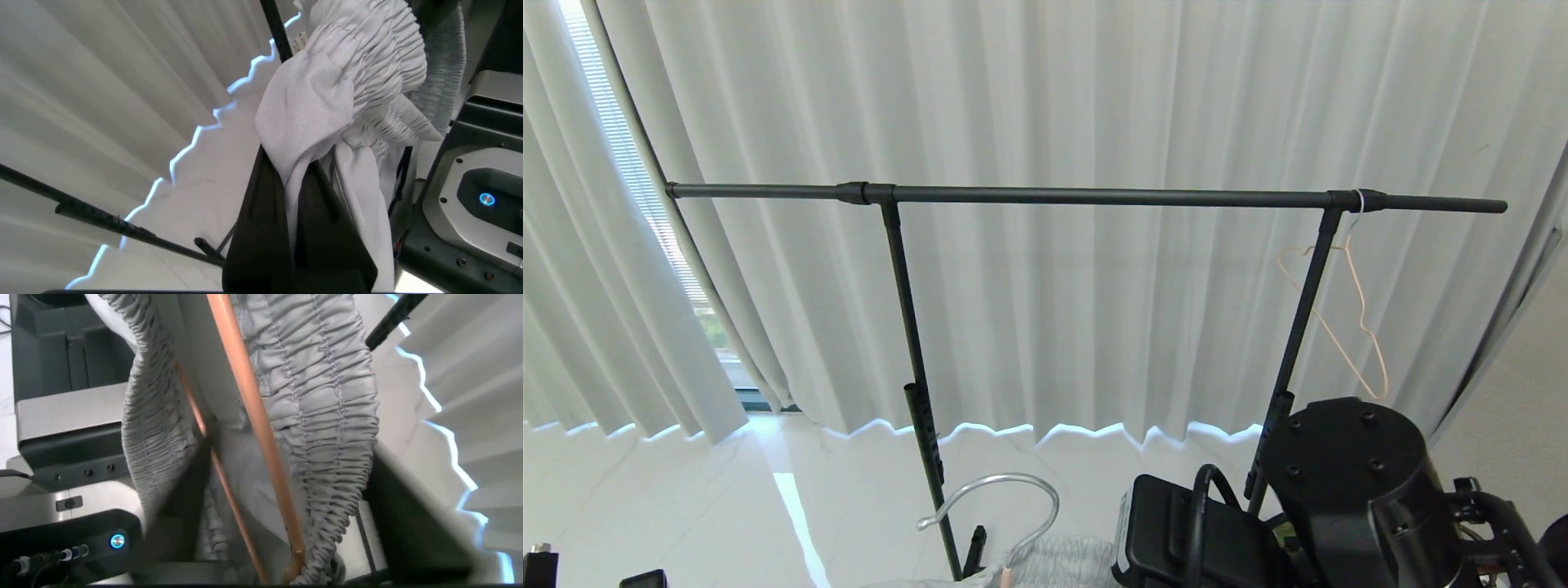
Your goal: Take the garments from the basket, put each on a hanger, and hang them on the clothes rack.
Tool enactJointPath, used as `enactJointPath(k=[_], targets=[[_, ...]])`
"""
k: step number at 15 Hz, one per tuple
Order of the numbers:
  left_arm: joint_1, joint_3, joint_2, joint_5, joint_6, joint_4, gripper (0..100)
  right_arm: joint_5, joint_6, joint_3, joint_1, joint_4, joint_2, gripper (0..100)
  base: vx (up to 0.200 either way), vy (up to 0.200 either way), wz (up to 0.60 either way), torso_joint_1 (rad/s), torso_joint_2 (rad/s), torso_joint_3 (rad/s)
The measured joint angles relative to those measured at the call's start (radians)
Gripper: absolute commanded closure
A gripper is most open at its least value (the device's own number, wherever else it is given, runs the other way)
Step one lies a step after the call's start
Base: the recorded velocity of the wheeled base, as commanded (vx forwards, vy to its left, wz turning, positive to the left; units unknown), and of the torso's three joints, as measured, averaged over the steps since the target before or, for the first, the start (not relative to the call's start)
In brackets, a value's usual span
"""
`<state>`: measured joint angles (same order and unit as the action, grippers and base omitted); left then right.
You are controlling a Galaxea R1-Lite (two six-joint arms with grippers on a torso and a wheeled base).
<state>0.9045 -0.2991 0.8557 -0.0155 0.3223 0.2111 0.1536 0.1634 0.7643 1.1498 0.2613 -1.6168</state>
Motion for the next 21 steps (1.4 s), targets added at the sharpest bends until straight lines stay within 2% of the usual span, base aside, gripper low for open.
enactJointPath(k=[6, 7, 11, 12, 14, 17, 19, 21], targets=[[-0.001, 0.001, -0.001, 0.001, 0.002, 0.001, 100, -0.030, 0.017, -0.002, 0.000, 0.003, 0.000, 100, 0.000, 0.000, 0.00, 0.000, 0.00, 0.000], [-0.001, 0.002, 0.001, 0.001, 0.002, 0.001, 0, -0.037, 0.039, -0.002, 0.000, 0.002, 0.002, 100, 0.000, 0.000, 0.00, 0.000, 0.00, 0.000], [-0.011, 0.010, 0.004, 0.004, -0.008, 0.001, 0, -0.050, 0.166, 0.003, -0.011, -0.001, 0.027, 100, 0.000, 0.000, 0.00, 0.000, 0.00, 0.000], [-0.020, 0.012, 0.004, 0.004, -0.010, 0.001, 0, -0.077, 0.210, 0.003, -0.019, -0.003, 0.037, 100, 0.000, 0.000, 0.00, 0.000, 0.00, 0.000], [-0.027, 0.013, 0.002, 0.004, -0.012, 0.002, 0, -0.141, 0.232, 0.004, -0.047, -0.003, 0.056, 100, 0.000, 0.000, 0.00, 0.000, 0.00, 0.000], [-0.030, 0.010, -0.001, 0.005, -0.021, 0.002, 0, -0.196, 0.234, 0.007, -0.105, -0.003, 0.070, 100, 0.000, 0.000, 0.00, 0.000, 0.00, 0.000], [-0.031, 0.009, -0.001, 0.005, -0.074, 0.026, 0, -0.223, 0.231, 0.022, -0.156, -0.003, 0.073, 100, 0.000, 0.000, 0.00, 0.000, 0.00, 0.000], [-0.033, 0.009, 0.006, 0.005, -0.219, 0.034, 0, -0.240, 0.223, 0.067, -0.188, -0.004, 0.068, 100, 0.000, 0.000, 0.00, 0.000, 0.00, 0.000]])
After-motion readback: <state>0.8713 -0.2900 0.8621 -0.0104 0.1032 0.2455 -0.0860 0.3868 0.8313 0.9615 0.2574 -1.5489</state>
